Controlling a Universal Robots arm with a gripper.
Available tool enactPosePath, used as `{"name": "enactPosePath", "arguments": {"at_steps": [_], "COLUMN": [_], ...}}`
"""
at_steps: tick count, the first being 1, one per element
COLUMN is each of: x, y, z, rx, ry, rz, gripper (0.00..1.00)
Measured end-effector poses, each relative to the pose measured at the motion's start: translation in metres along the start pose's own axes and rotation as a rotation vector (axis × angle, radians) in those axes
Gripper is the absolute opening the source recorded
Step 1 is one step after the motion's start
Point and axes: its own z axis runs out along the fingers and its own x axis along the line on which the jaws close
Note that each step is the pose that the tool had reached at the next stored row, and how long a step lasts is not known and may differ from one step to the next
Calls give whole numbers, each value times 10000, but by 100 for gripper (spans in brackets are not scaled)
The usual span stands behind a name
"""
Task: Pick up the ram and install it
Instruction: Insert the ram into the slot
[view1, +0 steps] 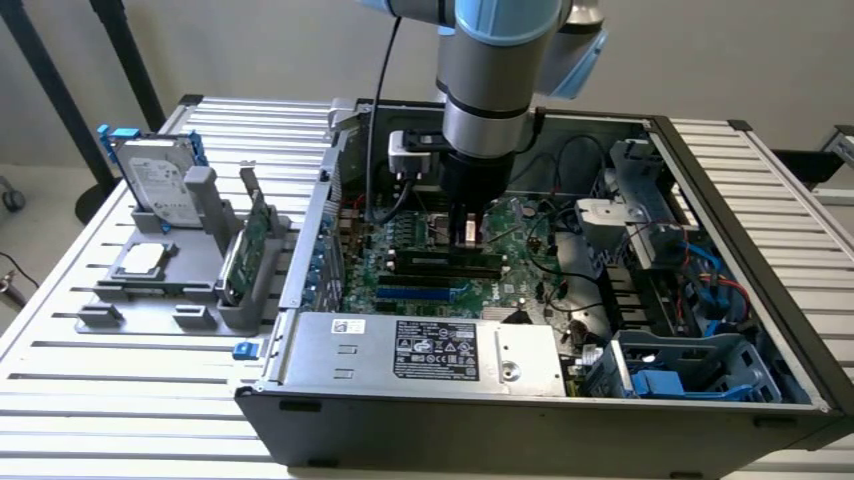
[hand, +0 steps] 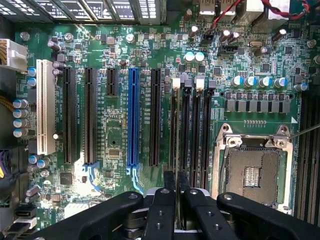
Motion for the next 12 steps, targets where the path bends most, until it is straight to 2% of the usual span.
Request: {"name": "enactPosePath", "arguments": {"at_steps": [12], "x": [-11], "y": [0], "z": [11], "rx": [0], "ry": [0], "rz": [0], "gripper": [14]}}
